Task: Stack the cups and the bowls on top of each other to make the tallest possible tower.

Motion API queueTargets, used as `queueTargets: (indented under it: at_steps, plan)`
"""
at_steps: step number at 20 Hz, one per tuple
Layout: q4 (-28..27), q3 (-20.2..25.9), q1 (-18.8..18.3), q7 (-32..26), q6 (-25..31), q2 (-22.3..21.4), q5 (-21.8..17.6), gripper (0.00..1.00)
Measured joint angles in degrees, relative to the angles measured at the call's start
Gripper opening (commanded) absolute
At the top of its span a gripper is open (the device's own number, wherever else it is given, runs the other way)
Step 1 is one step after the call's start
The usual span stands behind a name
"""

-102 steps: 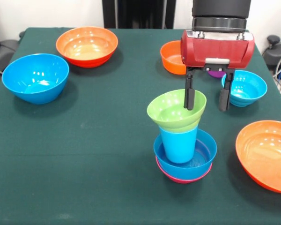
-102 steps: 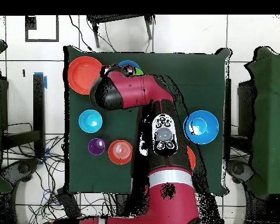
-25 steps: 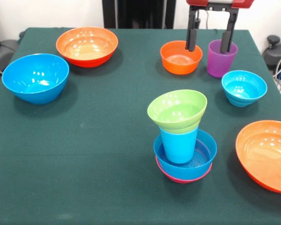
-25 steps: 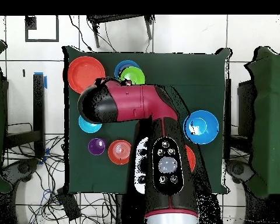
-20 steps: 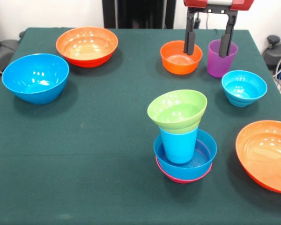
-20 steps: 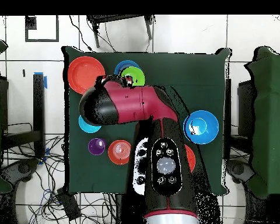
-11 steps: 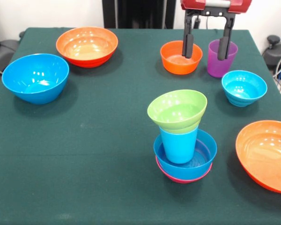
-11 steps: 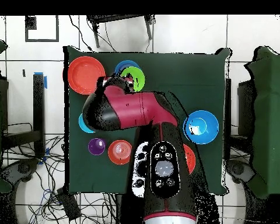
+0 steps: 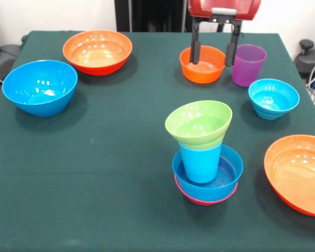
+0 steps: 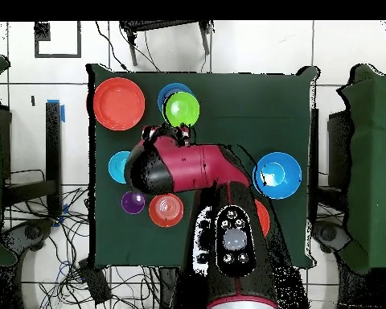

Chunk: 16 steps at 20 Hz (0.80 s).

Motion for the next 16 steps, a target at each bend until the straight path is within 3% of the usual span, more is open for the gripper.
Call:
queueTargets:
  at_steps: [10, 16]
  plan:
    - [5.3, -0.1, 0.4, 0.0, 0.0, -1.1, 0.0, 1.00]
    - [6.7, -0.4, 2.0, 0.0, 0.0, -3.9, 0.4, 1.00]
